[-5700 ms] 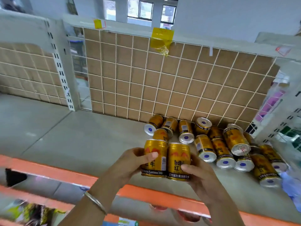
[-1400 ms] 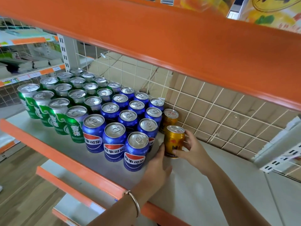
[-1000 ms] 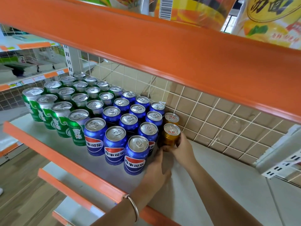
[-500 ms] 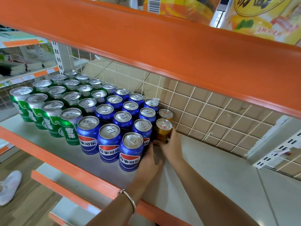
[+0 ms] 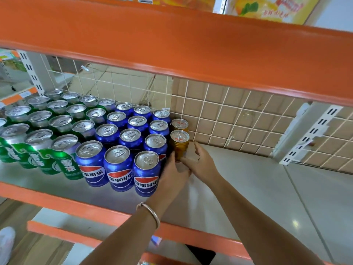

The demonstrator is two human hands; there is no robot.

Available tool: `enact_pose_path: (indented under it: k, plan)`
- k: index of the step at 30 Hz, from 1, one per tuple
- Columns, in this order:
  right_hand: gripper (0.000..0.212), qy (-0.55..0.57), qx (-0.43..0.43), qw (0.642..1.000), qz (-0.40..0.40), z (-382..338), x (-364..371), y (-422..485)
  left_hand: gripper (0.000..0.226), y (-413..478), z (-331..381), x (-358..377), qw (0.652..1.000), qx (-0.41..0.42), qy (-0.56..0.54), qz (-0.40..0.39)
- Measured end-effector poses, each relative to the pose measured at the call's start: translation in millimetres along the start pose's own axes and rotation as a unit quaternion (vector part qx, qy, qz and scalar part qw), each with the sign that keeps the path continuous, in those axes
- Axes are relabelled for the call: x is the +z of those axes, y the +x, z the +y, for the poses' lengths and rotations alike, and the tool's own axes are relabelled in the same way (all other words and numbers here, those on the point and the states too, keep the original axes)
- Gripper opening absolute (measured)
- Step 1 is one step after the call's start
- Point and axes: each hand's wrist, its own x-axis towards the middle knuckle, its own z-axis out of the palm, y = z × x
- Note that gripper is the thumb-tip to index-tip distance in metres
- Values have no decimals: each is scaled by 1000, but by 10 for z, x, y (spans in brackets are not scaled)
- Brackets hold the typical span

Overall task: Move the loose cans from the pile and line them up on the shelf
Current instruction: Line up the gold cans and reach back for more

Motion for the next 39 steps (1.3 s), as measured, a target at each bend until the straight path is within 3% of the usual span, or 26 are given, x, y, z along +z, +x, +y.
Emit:
enact_pose_path:
  k: [5,8,12,23,39]
  plan:
    - [80,14,34,998,52,112,-217,-202,80,-65,106,122,996,35,-77,-7]
    - [78,1,55,995,79,210,-469,-359,91,-169,272,313,999,40,-21,-1]
    - [76,-3,93,988,127,395,-902,-697,89,-379,502,625,990,50,-97,-94]
    - [71,-43,201,940,272,1012,-2628,-2200,105,-1199,1682,1949,938,157,-79,-297]
    - [74,-63,256,896,357,1775,-4554,-3815,108,-2475,3163,3722,900,213,-81,-372]
